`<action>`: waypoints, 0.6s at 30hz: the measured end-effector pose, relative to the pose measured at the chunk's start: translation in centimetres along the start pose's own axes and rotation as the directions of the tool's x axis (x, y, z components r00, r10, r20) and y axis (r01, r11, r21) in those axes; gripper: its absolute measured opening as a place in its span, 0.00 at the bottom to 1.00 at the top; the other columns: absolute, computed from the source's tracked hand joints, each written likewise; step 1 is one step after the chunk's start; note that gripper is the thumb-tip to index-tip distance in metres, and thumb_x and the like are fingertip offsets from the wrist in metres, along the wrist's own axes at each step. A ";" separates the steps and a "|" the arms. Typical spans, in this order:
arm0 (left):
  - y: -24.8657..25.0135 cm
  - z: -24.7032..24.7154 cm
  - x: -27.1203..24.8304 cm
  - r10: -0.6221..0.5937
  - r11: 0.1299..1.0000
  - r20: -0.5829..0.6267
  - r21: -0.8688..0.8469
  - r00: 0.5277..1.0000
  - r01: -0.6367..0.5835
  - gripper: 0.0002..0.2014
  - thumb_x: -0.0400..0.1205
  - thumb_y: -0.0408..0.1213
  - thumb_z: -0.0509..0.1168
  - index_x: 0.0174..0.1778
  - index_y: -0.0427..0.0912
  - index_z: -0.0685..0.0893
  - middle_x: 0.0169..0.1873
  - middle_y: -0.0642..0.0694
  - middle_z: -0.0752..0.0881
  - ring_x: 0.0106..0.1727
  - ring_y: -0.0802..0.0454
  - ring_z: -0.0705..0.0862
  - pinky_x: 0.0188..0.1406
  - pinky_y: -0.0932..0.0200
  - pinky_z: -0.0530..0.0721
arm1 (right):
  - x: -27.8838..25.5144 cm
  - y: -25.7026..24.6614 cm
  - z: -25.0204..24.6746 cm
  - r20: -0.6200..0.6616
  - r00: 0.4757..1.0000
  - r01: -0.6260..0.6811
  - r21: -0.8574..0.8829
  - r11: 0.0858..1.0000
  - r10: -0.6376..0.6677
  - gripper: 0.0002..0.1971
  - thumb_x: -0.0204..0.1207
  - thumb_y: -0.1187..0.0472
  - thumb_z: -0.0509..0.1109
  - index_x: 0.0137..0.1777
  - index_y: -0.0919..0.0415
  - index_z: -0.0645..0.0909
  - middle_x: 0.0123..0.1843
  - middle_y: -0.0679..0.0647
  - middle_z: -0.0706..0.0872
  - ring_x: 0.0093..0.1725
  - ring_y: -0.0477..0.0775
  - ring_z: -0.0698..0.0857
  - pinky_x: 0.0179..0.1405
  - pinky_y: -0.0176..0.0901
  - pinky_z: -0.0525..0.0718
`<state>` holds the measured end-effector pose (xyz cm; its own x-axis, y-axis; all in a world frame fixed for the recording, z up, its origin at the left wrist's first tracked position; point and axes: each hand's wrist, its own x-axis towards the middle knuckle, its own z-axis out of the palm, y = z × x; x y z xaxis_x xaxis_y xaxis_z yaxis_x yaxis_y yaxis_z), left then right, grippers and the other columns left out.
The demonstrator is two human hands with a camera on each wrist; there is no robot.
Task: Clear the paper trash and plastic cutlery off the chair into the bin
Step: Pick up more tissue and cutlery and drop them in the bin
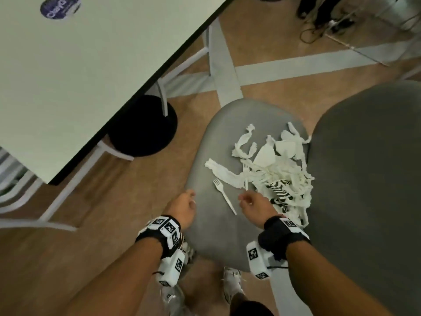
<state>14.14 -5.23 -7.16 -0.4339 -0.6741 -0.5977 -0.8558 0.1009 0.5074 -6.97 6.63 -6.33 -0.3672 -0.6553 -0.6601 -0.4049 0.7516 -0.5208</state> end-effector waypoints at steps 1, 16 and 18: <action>1.7 0.8 0.4 0.040 0.999 0.020 0.018 0.999 -0.040 0.14 0.83 0.36 0.56 0.64 0.48 0.78 0.54 0.45 0.87 0.54 0.43 0.86 0.59 0.49 0.84 | 0.0 1.7 -1.4 -0.037 0.999 -0.039 -0.015 0.999 0.038 0.07 0.81 0.55 0.65 0.54 0.50 0.83 0.54 0.54 0.90 0.56 0.58 0.88 0.59 0.49 0.84; 18.8 11.5 11.9 0.353 0.848 0.150 0.365 0.923 -0.384 0.22 0.80 0.32 0.60 0.72 0.42 0.73 0.68 0.41 0.76 0.68 0.40 0.75 0.69 0.45 0.75 | 6.8 11.7 -7.1 -0.224 0.973 -0.070 -0.512 0.856 -0.055 0.25 0.71 0.54 0.71 0.68 0.53 0.72 0.71 0.54 0.78 0.72 0.59 0.74 0.71 0.55 0.69; 19.5 11.0 13.9 0.352 0.829 0.128 0.419 0.927 -0.372 0.25 0.79 0.30 0.60 0.75 0.41 0.70 0.70 0.41 0.73 0.70 0.40 0.73 0.71 0.45 0.74 | 7.6 11.8 -7.4 -0.269 0.961 -0.080 -0.512 0.855 -0.070 0.27 0.70 0.54 0.73 0.69 0.53 0.71 0.68 0.54 0.80 0.70 0.60 0.77 0.69 0.55 0.71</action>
<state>-11.70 -4.54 -12.41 -0.7392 -0.4964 -0.4551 -0.6658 0.6405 0.3827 -20.77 10.00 -13.46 -0.5491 -0.7028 -0.4522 -0.7454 0.6566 -0.1154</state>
